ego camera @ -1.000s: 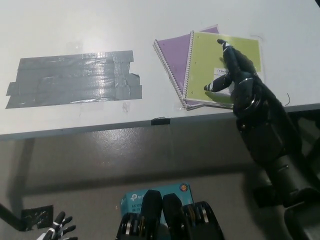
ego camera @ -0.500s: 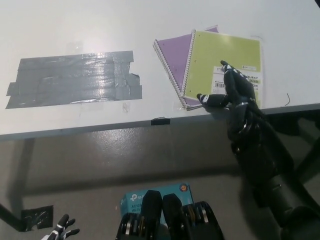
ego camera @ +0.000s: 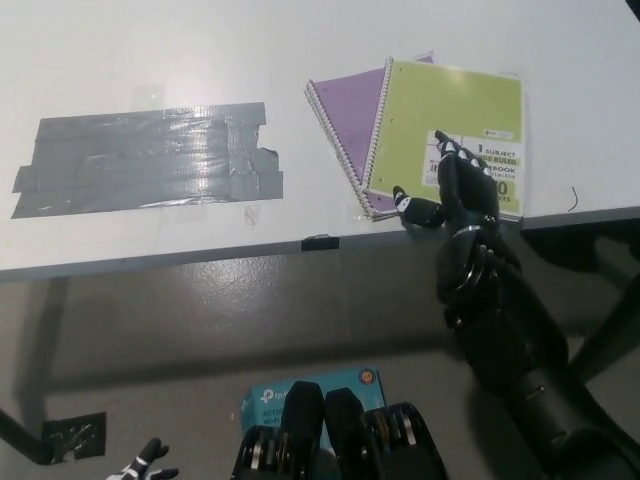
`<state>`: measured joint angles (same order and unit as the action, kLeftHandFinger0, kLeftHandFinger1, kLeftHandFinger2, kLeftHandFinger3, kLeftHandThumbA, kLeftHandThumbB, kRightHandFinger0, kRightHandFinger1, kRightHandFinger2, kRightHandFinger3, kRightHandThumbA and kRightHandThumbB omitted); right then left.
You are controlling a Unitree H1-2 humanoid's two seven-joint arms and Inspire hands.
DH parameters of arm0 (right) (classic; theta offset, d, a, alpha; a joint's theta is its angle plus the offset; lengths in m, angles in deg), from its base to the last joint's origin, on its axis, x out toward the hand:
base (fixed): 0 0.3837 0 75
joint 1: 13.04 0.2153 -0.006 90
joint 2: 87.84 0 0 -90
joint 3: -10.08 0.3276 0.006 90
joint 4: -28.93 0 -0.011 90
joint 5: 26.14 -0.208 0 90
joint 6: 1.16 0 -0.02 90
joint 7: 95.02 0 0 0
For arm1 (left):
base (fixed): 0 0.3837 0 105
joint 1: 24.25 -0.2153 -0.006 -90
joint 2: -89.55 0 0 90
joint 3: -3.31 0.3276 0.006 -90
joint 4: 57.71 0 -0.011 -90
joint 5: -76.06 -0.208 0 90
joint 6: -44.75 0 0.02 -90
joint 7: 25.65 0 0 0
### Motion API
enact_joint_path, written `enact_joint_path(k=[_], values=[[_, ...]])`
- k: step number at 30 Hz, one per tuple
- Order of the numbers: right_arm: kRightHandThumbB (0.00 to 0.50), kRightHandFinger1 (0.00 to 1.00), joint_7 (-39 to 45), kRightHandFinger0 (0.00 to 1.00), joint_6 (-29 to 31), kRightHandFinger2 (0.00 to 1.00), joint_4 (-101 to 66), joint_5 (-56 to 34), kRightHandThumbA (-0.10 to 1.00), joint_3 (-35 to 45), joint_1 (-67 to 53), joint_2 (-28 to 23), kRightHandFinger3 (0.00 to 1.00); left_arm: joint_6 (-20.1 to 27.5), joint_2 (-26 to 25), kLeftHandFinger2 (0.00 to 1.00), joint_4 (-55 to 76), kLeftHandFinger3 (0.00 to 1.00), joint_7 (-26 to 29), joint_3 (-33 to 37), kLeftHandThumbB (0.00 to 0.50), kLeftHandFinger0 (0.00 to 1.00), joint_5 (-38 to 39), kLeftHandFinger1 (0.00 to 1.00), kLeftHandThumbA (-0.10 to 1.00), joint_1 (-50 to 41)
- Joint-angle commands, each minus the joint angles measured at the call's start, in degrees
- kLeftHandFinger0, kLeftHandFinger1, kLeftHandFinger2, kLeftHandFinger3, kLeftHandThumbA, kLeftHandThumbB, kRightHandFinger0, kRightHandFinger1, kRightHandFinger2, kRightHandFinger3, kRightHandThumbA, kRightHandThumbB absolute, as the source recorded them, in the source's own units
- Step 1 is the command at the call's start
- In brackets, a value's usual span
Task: The robot uses its right hand to align two notebooks stacked together until they are fully overlapped
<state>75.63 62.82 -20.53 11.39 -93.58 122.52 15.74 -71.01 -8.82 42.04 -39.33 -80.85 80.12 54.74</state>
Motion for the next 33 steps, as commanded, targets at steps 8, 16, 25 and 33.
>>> enact_joint_path(k=[8,16,25,33], values=[[0.320,1.00,6.72,1.00,-0.91,1.00,4.08,7.16,1.00,1.09,-2.53,-0.07,1.00,1.24,-3.05,0.92,0.96,1.00,-2.87,1.12,0.500,0.89,-1.82,0.86,1.00,0.18],[0.421,1.00,23.20,1.00,-0.91,1.00,1.19,11.11,1.00,-3.72,-4.53,-5.07,1.00,2.38,-3.11,0.89,0.79,1.00,-3.73,0.55,0.500,0.83,-0.75,0.79,1.00,-0.04],[0.500,1.00,33.82,1.00,-0.91,1.00,-0.03,12.11,1.00,-14.27,-2.16,-8.85,1.00,2.56,-3.03,0.87,0.65,1.00,-3.27,0.49,0.500,0.89,-1.33,0.83,1.00,0.12],[0.500,1.00,35.44,1.00,2.25,1.00,-2.82,10.13,1.00,-22.42,-2.41,-11.74,1.00,2.79,-3.37,0.79,0.22,1.00,-3.69,0.47,0.500,0.78,-1.14,0.75,1.00,0.49]])
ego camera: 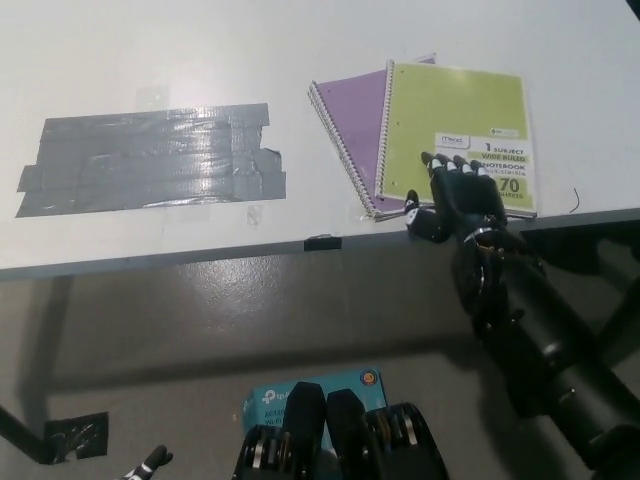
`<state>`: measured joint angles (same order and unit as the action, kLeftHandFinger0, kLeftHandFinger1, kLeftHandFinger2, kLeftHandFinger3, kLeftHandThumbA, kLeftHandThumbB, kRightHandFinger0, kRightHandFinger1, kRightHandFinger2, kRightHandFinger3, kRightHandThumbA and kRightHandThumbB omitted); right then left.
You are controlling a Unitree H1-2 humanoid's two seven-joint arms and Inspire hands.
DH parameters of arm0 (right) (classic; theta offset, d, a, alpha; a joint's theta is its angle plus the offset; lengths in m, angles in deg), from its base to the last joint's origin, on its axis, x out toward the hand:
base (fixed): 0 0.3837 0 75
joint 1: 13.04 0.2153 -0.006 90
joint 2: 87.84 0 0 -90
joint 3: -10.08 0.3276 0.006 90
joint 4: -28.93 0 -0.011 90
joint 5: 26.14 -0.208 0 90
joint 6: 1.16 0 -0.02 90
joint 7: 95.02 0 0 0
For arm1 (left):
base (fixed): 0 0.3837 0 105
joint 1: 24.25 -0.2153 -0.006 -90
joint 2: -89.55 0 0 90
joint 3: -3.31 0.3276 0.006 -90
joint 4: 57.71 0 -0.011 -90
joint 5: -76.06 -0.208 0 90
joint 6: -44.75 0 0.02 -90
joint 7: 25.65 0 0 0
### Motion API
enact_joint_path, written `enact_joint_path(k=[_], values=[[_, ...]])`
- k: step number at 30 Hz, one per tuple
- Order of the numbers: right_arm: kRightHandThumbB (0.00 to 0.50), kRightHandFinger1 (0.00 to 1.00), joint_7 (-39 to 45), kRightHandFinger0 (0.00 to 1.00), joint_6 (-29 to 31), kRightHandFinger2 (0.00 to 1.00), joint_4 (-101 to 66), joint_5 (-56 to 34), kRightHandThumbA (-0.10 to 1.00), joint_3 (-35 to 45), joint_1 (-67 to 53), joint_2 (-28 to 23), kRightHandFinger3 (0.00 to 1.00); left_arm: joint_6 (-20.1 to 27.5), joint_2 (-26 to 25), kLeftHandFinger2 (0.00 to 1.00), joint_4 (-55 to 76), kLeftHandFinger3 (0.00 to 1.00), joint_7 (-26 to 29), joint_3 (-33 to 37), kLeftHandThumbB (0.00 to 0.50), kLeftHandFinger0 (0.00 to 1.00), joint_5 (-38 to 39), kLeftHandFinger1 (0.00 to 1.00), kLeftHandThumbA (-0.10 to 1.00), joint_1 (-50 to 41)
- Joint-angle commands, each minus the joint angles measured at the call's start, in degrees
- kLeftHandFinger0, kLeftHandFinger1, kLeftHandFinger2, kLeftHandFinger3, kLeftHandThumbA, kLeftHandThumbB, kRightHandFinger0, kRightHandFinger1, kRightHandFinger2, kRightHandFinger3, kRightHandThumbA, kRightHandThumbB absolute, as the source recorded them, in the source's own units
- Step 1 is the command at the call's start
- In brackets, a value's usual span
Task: The robot uses its right hand to align two notebooks stacked together until they are fully overlapped
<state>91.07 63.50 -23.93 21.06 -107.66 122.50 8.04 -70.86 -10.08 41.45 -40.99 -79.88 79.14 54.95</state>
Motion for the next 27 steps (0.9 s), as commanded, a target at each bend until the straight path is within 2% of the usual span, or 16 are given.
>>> enact_joint_path(k=[1,2,3,4,7,8,10,11,15,17,20,22,27], values=[[0.500,1.00,19.94,1.00,3.17,1.00,0.53,0.27,1.00,-9.11,-2.52,-4.45,1.00,2.46,-2.09,0.81,0.91,1.00,-1.93,-0.50,0.500,0.81,-0.26,0.79,1.00,0.26],[0.500,1.00,19.87,1.00,3.65,1.00,0.48,0.04,1.00,-9.57,-2.54,-4.66,1.00,2.37,-2.10,0.81,0.98,1.00,-1.88,-0.48,0.500,0.84,-0.34,0.80,1.00,0.23],[0.500,1.00,19.65,1.00,4.45,1.00,0.31,0.06,1.00,-10.26,-2.66,-5.00,1.00,2.45,-1.90,0.79,0.97,1.00,-1.71,-0.56,0.500,0.75,-0.33,0.74,1.00,0.20],[0.500,1.00,19.42,1.00,5.76,1.00,0.44,0.58,1.00,-11.44,-2.64,-5.46,1.00,2.56,-1.89,0.79,1.05,1.00,-1.82,-0.43,0.500,0.71,-0.32,0.71,1.00,0.17],[0.500,1.00,18.48,1.00,7.55,1.00,0.61,0.33,1.00,-12.52,-2.78,-5.96,1.00,2.58,-1.92,0.79,1.05,1.00,-1.82,-0.35,0.500,0.69,-0.46,0.71,1.00,0.18],[0.500,1.00,17.93,1.00,9.21,1.00,0.29,0.34,1.00,-13.23,-3.16,-6.67,1.00,2.78,-1.85,0.79,0.99,1.00,-1.86,-0.43,0.500,0.66,-0.32,0.68,1.00,0.09],[0.500,1.00,17.02,1.00,11.63,1.00,0.37,-0.42,1.00,-13.74,-3.51,-7.74,1.00,2.65,-2.00,0.79,1.00,1.00,-2.07,-0.35,0.500,0.70,-0.28,0.70,1.00,0.12],[0.500,1.00,16.72,1.00,12.41,1.00,0.77,-0.67,1.00,-14.06,-3.29,-8.15,1.00,2.87,-2.20,0.80,0.98,1.00,-2.30,-0.33,0.500,0.77,-0.24,0.73,1.00,0.30],[0.500,1.00,15.81,1.00,14.06,1.00,1.95,-1.01,1.00,-14.73,-3.30,-9.52,1.00,2.79,-2.18,0.80,0.94,1.00,-2.20,-0.29,0.500,0.81,-0.60,0.74,1.00,0.32],[0.500,1.00,15.86,1.00,14.57,1.00,2.26,-0.98,1.00,-15.16,-3.24,-10.03,1.00,2.67,-2.23,0.78,0.91,1.00,-2.30,-0.53,0.500,0.76,-0.34,0.72,1.00,0.32],[0.500,1.00,15.35,1.00,15.45,1.00,2.27,-0.73,1.00,-15.65,-3.56,-10.65,1.00,3.30,-2.33,0.77,0.63,1.00,-2.43,-0.54,0.500,0.81,-0.44,0.73,1.00,-0.01],[0.500,1.00,15.44,1.00,16.05,1.00,2.11,-0.77,1.00,-15.83,-3.87,-11.13,1.00,3.68,-2.03,0.76,0.56,1.00,-2.25,-0.51,0.500,0.77,-0.60,0.72,1.00,-0.30],[0.500,1.00,14.14,1.00,16.89,1.00,2.82,-0.39,1.00,-15.83,-3.88,-10.68,1.00,3.43,-1.78,0.78,0.67,1.00,-2.55,-0.81,0.500,0.76,-0.19,0.70,1.00,-0.44]])
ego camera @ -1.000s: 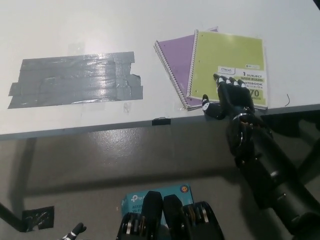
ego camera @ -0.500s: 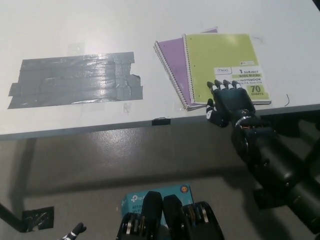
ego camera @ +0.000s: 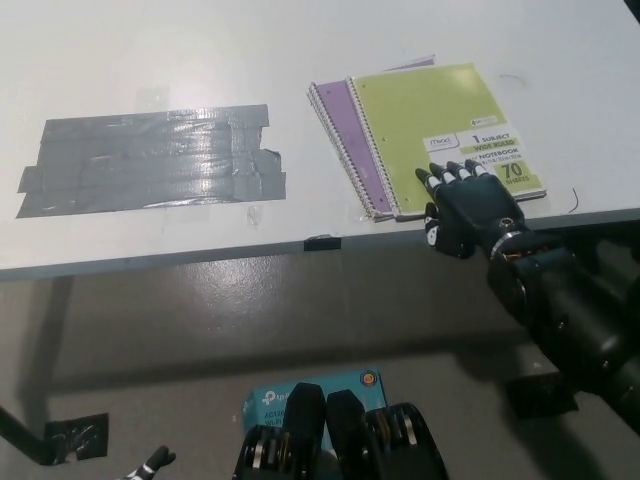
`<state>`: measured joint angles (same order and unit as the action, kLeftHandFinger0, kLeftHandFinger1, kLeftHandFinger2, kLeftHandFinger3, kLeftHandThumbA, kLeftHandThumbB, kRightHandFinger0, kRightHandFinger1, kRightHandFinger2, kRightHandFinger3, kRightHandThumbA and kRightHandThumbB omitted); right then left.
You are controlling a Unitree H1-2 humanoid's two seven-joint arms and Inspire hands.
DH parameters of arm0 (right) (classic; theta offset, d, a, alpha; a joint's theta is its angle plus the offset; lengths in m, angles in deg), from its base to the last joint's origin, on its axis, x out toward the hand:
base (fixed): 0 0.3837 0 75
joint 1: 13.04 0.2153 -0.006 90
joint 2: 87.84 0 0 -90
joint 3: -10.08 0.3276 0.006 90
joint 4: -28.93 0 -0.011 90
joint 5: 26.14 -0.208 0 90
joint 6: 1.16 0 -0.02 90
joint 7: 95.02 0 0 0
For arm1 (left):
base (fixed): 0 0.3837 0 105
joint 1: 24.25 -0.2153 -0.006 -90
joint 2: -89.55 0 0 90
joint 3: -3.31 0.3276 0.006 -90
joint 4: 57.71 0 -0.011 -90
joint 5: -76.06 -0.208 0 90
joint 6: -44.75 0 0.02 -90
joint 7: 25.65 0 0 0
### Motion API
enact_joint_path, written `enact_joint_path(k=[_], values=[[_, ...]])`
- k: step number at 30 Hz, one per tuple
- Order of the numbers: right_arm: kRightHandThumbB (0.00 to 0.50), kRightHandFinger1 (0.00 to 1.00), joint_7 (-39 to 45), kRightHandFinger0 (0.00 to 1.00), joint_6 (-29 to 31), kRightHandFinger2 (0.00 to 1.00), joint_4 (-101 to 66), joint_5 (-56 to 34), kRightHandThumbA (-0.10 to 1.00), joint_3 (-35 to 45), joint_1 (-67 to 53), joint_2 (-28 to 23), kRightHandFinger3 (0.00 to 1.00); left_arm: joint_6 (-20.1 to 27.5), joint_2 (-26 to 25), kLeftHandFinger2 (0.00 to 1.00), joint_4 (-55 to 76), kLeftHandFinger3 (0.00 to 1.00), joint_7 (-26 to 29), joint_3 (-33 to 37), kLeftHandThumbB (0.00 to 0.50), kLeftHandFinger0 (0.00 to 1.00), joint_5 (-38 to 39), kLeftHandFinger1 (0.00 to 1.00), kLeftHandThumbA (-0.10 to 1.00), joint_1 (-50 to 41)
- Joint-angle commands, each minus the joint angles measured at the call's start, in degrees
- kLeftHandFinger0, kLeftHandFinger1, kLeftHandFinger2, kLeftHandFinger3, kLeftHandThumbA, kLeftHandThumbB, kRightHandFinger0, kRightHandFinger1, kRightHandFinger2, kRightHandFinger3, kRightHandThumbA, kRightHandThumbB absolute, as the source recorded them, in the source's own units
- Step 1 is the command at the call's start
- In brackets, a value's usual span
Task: The robot uses its right hand to align two notebooks stacked together until they are fully overlapped
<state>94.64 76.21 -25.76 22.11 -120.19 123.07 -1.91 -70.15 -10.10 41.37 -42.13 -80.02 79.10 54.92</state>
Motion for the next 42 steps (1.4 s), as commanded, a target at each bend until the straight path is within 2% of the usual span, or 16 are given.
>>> enact_joint_path(k=[1,2,3,5,9,13,14,16,21,27,32,35,36,37,41,42], values=[[0.500,1.00,10.49,1.00,4.08,1.00,4.33,-1.42,1.00,-3.22,-4.46,-0.62,1.00,2.73,-1.76,0.78,0.86,1.00,-1.45,-0.68,0.500,0.76,-0.14,0.70,1.00,-0.44],[0.500,1.00,10.16,1.00,3.99,1.00,4.00,-1.49,1.00,-3.02,-4.54,-0.46,1.00,2.50,-1.99,0.78,0.96,1.00,-1.52,-0.40,0.500,0.91,-0.51,0.74,1.00,-0.37],[0.500,1.00,10.63,1.00,3.73,1.00,3.54,-1.37,1.00,-3.17,-4.44,-0.19,1.00,2.90,-2.24,0.79,0.66,1.00,-1.87,-0.16,0.500,0.97,-0.61,0.77,1.00,-0.31],[0.500,1.00,10.63,1.00,3.97,1.00,3.48,-1.17,1.00,-3.41,-4.40,-0.02,1.00,2.62,-2.09,0.79,0.94,1.00,-1.84,-0.19,0.500,0.86,-0.51,0.74,1.00,-0.49],[0.500,1.00,10.43,1.00,4.72,1.00,4.18,-0.96,1.00,-3.90,-3.75,0.84,1.00,3.58,-2.12,0.80,0.50,1.00,-1.97,0.16,0.500,0.91,-0.88,0.75,1.00,-0.20],[0.500,1.00,11.07,1.00,3.99,1.00,3.75,-0.57,1.00,-4.57,-3.43,1.28,1.00,3.13,-2.12,0.81,0.45,1.00,-1.89,0.41,0.500,0.88,-1.51,0.76,1.00,-0.12],[0.500,1.00,10.75,1.00,4.37,1.00,4.18,-0.43,1.00,-4.87,-3.08,1.71,1.00,3.70,-2.12,0.81,0.10,1.00,-2.00,0.51,0.500,0.95,-1.57,0.78,1.00,-0.06],[0.500,1.00,10.39,1.00,4.84,1.00,4.72,-0.32,1.00,-5.25,-2.74,1.91,1.00,3.35,-2.04,0.81,0.32,1.00,-2.19,0.42,0.500,1.00,-1.26,0.80,1.00,0.00],[0.500,1.00,10.22,1.00,5.32,1.00,5.52,-0.13,1.00,-6.35,-1.79,2.38,1.00,3.01,-2.04,0.82,0.64,1.00,-2.42,0.35,0.500,0.88,-1.17,0.77,1.00,0.19],[0.500,1.00,9.85,1.00,6.44,1.00,5.14,0.81,1.00,-7.99,-1.14,2.53,1.00,3.11,-2.06,0.79,0.66,1.00,-2.15,0.62,0.500,0.92,-2.02,0.78,1.00,0.23],[0.500,1.00,10.25,1.00,6.63,1.00,4.66,0.77,1.00,-8.60,-0.49,2.65,1.00,2.70,-1.79,0.81,0.98,1.00,-2.04,0.47,0.500,0.84,-2.10,0.76,1.00,0.31],[0.500,1.00,9.43,1.00,7.61,1.00,5.27,0.88,1.00,-9.03,-0.34,2.70,1.00,2.84,-2.00,0.81,0.90,1.00,-2.22,0.71,0.500,1.00,-2.45,0.82,1.00,0.43],[0.500,1.00,9.40,1.00,7.60,1.00,5.22,0.85,1.00,-9.08,-0.38,2.66,1.00,2.87,-2.01,0.81,0.91,1.00,-2.25,0.75,0.500,1.00,-2.51,0.82,1.00,0.43],[0.500,1.00,9.32,1.00,7.62,1.00,5.09,0.87,1.00,-9.14,-0.43,2.69,1.00,2.73,-2.01,0.80,0.96,1.00,-2.22,0.76,0.500,0.91,-2.59,0.76,1.00,0.43],[0.500,1.00,9.24,1.00,7.52,1.00,5.17,1.22,1.00,-9.36,-0.22,2.87,1.00,2.57,-1.91,0.80,1.28,1.00,-2.23,0.84,0.500,0.89,-2.77,0.78,1.00,0.53],[0.500,1.00,8.73,1.00,7.89,1.00,5.46,1.38,1.00,-9.46,-0.09,3.04,1.00,2.63,-1.91,0.80,1.15,1.00,-2.37,0.75,0.500,0.81,-2.56,0.76,1.00,0.58]])
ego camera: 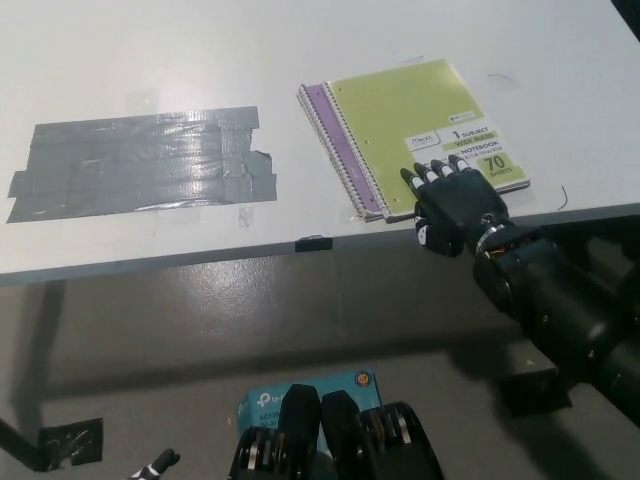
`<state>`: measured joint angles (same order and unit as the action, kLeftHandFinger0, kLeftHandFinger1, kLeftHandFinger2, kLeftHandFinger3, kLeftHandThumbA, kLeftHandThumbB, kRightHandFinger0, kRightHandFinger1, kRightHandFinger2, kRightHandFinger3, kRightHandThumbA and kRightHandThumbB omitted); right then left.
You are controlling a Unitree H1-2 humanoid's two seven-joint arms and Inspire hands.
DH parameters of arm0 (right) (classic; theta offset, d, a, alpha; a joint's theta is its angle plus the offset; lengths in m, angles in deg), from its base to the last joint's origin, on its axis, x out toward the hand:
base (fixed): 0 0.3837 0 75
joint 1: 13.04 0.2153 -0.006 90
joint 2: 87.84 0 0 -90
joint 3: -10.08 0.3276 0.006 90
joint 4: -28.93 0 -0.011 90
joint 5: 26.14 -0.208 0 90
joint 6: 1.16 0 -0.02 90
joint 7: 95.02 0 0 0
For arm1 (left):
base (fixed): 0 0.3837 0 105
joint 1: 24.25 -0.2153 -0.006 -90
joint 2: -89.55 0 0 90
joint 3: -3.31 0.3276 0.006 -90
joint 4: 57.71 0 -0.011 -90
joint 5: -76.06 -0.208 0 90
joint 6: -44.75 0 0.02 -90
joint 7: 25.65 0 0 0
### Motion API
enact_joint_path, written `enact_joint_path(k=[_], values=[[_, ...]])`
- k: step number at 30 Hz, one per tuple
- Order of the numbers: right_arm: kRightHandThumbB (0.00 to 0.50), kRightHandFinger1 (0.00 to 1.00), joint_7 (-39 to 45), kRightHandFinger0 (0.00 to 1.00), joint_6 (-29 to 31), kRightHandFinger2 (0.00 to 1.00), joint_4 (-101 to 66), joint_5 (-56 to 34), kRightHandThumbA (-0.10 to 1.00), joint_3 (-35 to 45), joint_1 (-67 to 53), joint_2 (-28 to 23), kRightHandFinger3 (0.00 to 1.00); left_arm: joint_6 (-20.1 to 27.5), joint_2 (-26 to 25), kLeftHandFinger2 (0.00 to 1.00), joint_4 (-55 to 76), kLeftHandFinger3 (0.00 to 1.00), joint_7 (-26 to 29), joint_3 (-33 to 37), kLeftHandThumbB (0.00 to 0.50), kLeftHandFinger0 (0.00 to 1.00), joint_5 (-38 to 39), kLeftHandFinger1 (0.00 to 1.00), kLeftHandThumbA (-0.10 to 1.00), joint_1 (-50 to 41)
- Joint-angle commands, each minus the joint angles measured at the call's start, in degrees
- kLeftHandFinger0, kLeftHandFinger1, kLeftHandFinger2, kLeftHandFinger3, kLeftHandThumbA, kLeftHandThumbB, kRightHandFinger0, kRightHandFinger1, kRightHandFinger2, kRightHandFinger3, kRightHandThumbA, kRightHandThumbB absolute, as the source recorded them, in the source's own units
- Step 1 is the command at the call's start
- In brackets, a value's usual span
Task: The robot uses its right hand to align two notebooks stacked together until they are fully overlapped
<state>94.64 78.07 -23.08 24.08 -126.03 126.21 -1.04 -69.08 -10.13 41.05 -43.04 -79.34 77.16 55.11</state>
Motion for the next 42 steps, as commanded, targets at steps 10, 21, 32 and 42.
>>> enact_joint_path(k=[10,21,32,42], values=[[0.500,1.00,9.75,1.00,4.99,1.00,2.47,-0.38,1.00,-3.50,-2.83,2.95,1.00,1.61,-2.22,0.79,1.14,1.00,-2.04,0.57,0.500,1.00,-1.38,0.79,1.00,0.85],[0.496,1.00,10.53,1.00,4.36,1.00,1.74,-0.30,1.00,-3.39,-2.07,3.78,1.00,1.06,-2.11,0.82,1.13,1.00,-1.92,1.02,0.500,0.93,-1.53,0.77,1.00,0.99],[0.500,1.00,10.54,1.00,3.57,1.00,2.75,-0.13,1.00,-3.09,-1.47,4.47,1.00,1.40,-2.50,0.79,1.32,1.00,-2.17,1.34,0.500,1.00,-1.59,0.77,1.00,1.34],[0.500,1.00,11.18,1.00,1.90,1.00,2.88,0.53,1.00,-2.80,-1.19,3.62,1.00,0.53,-2.68,0.80,1.62,1.00,-2.53,1.44,0.500,1.00,-1.50,0.79,1.00,1.06]])
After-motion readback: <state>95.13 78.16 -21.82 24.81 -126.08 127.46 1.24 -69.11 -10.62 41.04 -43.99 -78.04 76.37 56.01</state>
